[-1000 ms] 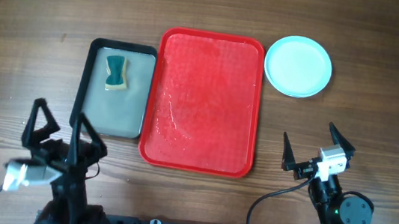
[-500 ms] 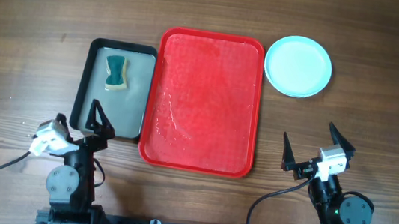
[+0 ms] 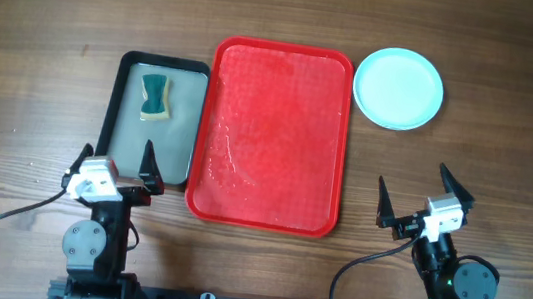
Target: Clean dirty plates on tray and stack at the side
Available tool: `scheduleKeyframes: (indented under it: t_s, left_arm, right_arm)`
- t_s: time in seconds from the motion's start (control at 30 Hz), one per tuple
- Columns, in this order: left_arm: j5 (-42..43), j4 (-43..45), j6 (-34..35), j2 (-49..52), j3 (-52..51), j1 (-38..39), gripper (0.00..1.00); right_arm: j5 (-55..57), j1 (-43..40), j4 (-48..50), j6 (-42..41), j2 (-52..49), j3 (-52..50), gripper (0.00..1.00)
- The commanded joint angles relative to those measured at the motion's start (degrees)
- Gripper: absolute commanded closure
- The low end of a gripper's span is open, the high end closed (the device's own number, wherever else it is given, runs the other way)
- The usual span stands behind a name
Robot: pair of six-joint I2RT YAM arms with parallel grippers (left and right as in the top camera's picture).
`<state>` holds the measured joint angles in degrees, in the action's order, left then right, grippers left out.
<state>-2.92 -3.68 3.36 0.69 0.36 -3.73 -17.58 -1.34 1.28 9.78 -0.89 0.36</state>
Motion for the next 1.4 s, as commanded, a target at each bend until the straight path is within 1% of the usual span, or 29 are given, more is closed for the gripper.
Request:
scheduleKeyframes:
  t_s: [0.0, 0.27, 1.37]
  left_arm:
    - [2.05, -0.50, -3.10, -0.48, -0.07, 0.37, 0.00]
    - [3.52, -0.61, -2.95, -0.48, -0.07, 1.33, 0.00]
    - [3.52, -0.61, -2.95, -0.42, -0.04, 1.31, 0.00]
  right_arm:
    - [-0.70, -0.28, 0.24, 0.61, 0.61, -0.07, 0.00]
    - [-0.70, -0.28, 0.24, 0.59, 0.61, -0.07, 0.01]
    - [-0.70, -0.28, 0.24, 0.61, 0.61, -0.07, 0.01]
